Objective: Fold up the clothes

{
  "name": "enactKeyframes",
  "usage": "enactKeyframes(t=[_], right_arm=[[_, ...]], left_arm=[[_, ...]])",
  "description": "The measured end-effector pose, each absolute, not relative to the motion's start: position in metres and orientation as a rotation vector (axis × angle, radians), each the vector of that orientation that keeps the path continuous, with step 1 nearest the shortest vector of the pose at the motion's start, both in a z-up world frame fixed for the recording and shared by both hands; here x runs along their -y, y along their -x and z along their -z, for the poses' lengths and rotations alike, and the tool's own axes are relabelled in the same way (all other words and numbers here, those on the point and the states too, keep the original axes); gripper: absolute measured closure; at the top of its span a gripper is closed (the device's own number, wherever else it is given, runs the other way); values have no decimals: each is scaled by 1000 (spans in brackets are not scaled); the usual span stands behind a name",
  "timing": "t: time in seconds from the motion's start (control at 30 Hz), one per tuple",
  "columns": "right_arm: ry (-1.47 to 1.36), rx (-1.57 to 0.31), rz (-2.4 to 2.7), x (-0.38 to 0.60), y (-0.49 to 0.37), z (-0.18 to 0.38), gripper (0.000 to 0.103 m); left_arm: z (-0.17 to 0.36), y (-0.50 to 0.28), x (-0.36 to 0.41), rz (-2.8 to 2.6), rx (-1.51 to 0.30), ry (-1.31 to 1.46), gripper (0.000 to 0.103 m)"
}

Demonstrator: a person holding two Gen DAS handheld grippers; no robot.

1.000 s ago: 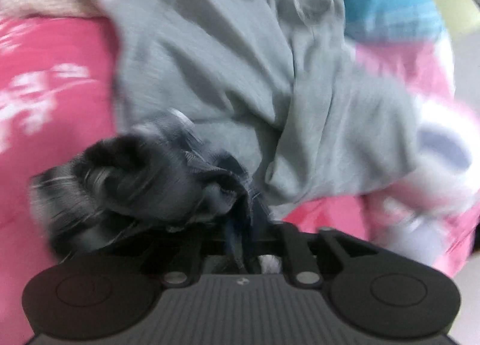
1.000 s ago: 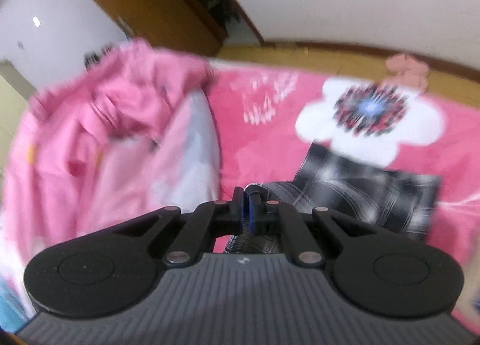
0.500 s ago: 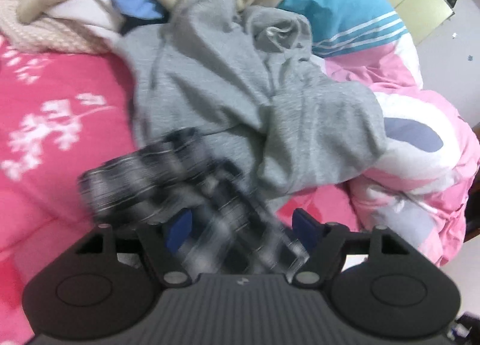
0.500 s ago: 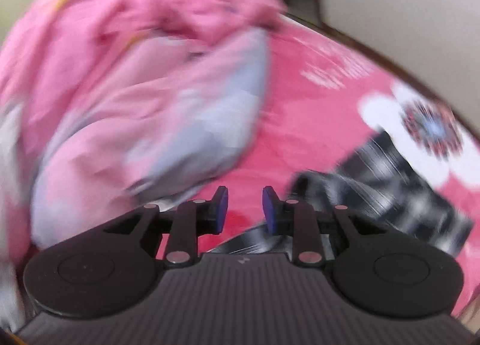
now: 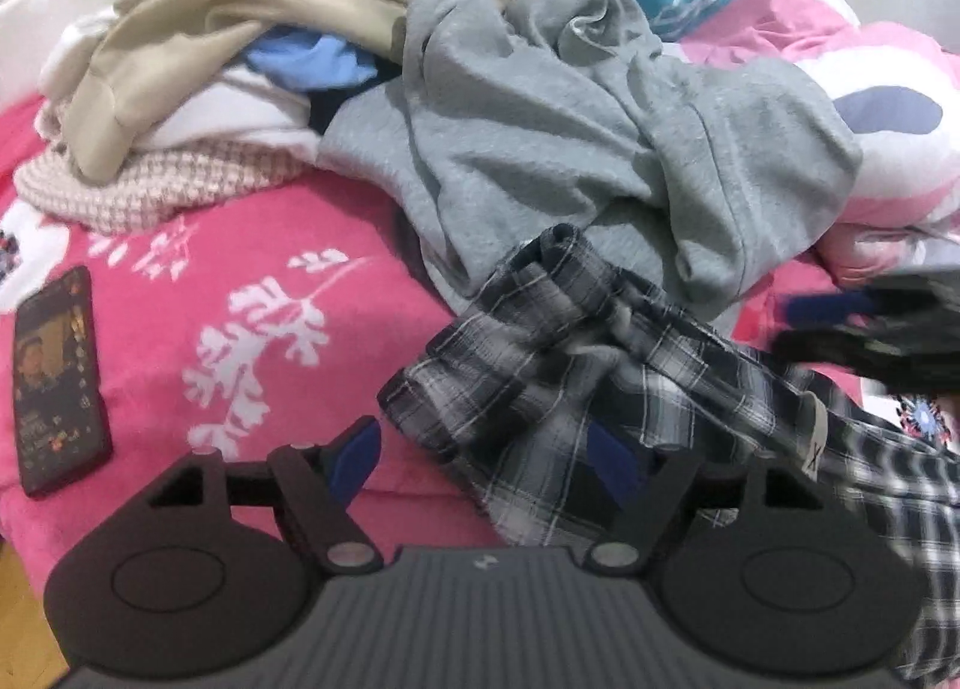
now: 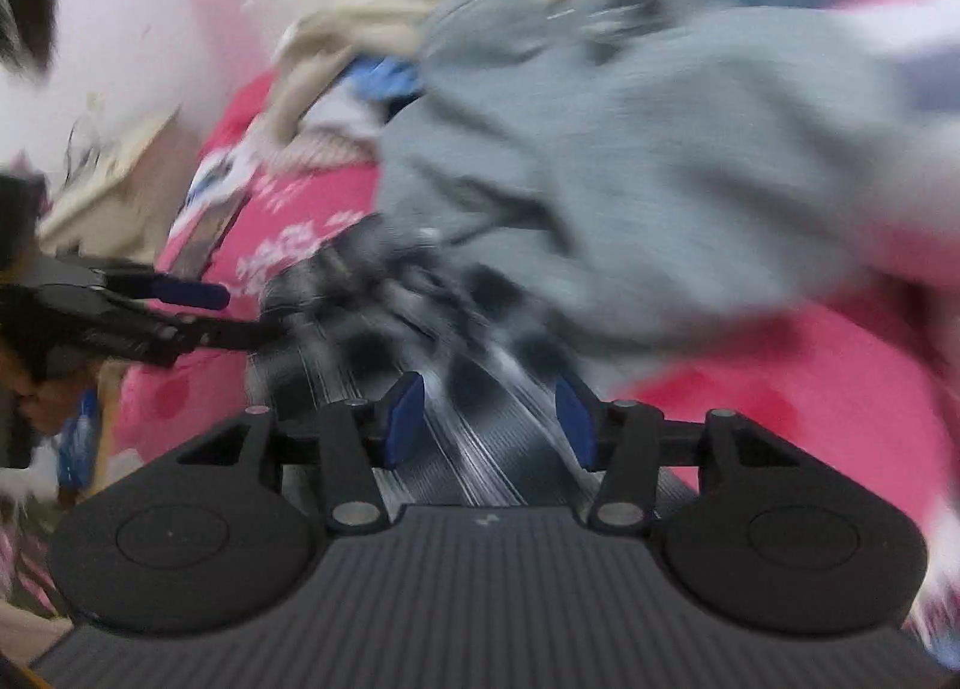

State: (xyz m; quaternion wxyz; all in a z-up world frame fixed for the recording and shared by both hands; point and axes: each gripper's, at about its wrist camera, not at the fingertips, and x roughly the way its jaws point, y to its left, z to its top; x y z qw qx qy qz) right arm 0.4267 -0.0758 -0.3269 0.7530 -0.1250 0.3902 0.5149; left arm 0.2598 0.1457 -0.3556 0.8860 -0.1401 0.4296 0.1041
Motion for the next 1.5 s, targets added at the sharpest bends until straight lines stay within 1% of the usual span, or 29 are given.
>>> enactKeyframes(t=[0.17, 0.2, 0.23, 0.27, 0.3, 0.37, 0.43, 0.57, 0.73, 0.83, 0.87, 0.93, 0.97, 1.0, 1.07, 1.17, 1.3, 1.33, 1.4, 1.5], right_arm=[[379, -863, -1208, 1, -444, 345, 55], [392, -878, -1220, -5, -445, 349, 57], [402, -897, -1231, -8, -444, 352, 62], [413, -917, -1242, -12, -444, 355, 82], [423, -936, -1253, -16, -443, 359, 98], [442, -933, -1254, -16, -438, 358, 99], [425, -904, -1236, -9, -435, 346, 100], [434, -867, -1163, 2, -439, 327, 100], [572, -839, -1155, -14, -448, 345, 100], [644, -839, -1162, -24, -451, 358, 97], [651, -845, -1169, -25, -452, 357, 97], [652, -859, -1186, -25, -454, 354, 96], [641, -862, -1198, -24, -456, 350, 93], [618, -865, -1211, -22, -458, 345, 83], [566, -884, -1232, -20, -466, 341, 68], [502, -932, -1265, -23, -481, 344, 63], [486, -1026, -1318, -38, -497, 362, 61], [485, -1059, -1332, -41, -499, 367, 61], [475, -1099, -1339, -42, -505, 374, 59], [439, -1147, -1339, -41, -511, 379, 59]], left_arm=[[369, -265, -170, -217, -899, 399, 26], [372, -266, -176, -209, -908, 432, 26], [376, -267, -182, -201, -916, 465, 26], [378, -268, -186, -195, -921, 501, 26], [381, -269, -191, -188, -926, 538, 26], [386, -270, -199, -174, -933, 614, 26], [388, -270, -205, -151, -935, 670, 27], [397, -272, -216, -118, -947, 765, 27], [409, -281, -225, -80, -961, 819, 31], [416, -286, -228, -67, -964, 859, 33], [417, -286, -229, -58, -964, 873, 36], [419, -288, -231, -39, -963, 901, 37], [421, -288, -232, -37, -966, 917, 37], [423, -289, -233, -35, -967, 930, 37], [428, -290, -235, -23, -972, 952, 37], [433, -292, -236, -10, -971, 978, 37], [435, -292, -236, -18, -969, 995, 38], [435, -292, -236, -20, -969, 1000, 39], [436, -292, -235, -24, -968, 1009, 45], [437, -293, -238, -36, -971, 1018, 48]])
